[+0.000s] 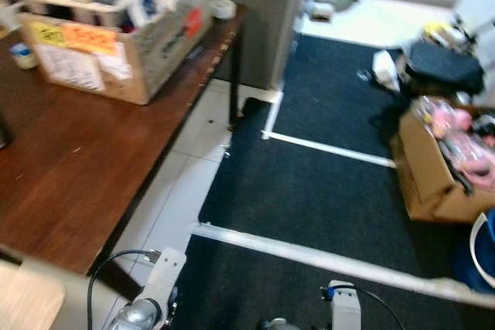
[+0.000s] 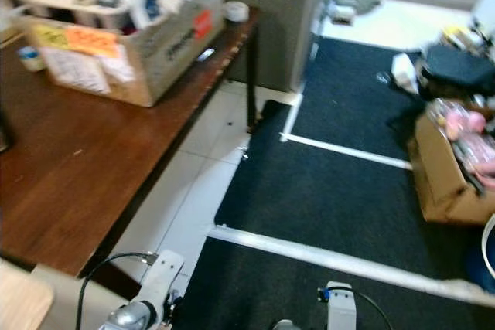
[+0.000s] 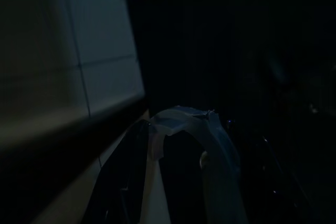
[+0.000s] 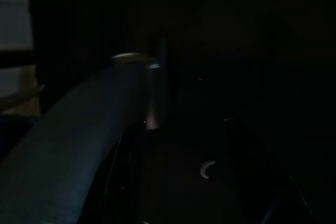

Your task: Picking trash to rubbish bin

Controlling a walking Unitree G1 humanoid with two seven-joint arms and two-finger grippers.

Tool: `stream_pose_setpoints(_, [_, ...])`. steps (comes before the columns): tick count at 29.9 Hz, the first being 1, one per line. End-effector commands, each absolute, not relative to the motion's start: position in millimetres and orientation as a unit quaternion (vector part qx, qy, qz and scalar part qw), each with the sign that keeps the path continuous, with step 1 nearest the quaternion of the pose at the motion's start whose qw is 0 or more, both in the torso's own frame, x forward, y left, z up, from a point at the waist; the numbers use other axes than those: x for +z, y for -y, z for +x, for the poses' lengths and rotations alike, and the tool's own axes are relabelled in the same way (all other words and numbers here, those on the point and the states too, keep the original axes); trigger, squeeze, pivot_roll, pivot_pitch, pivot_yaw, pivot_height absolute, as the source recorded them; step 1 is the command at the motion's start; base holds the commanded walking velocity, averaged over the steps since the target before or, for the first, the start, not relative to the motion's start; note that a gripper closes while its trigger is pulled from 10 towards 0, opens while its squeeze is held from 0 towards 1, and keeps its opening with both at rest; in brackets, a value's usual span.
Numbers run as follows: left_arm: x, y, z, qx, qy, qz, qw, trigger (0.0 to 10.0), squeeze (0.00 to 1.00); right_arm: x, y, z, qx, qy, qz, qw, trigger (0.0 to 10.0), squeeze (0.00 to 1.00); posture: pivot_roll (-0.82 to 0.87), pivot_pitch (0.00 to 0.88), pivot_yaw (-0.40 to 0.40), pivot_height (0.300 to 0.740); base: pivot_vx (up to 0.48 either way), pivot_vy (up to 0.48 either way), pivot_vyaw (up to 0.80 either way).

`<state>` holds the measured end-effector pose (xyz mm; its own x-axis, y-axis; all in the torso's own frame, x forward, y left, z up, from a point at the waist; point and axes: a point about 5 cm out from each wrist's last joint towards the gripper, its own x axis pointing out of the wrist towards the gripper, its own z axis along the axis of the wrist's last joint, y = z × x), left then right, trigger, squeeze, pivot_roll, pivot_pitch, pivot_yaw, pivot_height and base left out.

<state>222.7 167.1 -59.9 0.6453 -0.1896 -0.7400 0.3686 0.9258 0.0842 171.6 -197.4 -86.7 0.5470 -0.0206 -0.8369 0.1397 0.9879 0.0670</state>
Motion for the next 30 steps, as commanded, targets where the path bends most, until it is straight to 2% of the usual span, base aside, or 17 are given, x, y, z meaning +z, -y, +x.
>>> stream_pose_setpoints(1, [-65, -171, 215, -0.154, -0.407, 0.114, 0.893, 10.0, 0.0, -90, 199, 164, -0.054, -0.485, 0.067, 0.87, 10.0, 0.0, 0.04, 0.149, 0.03, 0.74, 0.0, 0.0, -0.8])
stream_pose_setpoints(24, [-61, -166, 221, -0.17, -0.392, 0.095, 0.899, 10.0, 0.0, -94, 210, 150, -0.078, -0.495, 0.068, 0.863, 10.0, 0.0, 0.03, 0.125, 0.041, 0.74, 0.0, 0.0, -0.8])
stream_pose_setpoints(30, [-60, -166, 222, -0.171, -0.382, 0.105, 0.902, 10.0, 0.0, -92, 215, 152, -0.087, -0.481, 0.047, 0.871, 10.0, 0.0, 0.03, 0.125, 0.049, 0.74, 0.0, 0.0, -0.8])
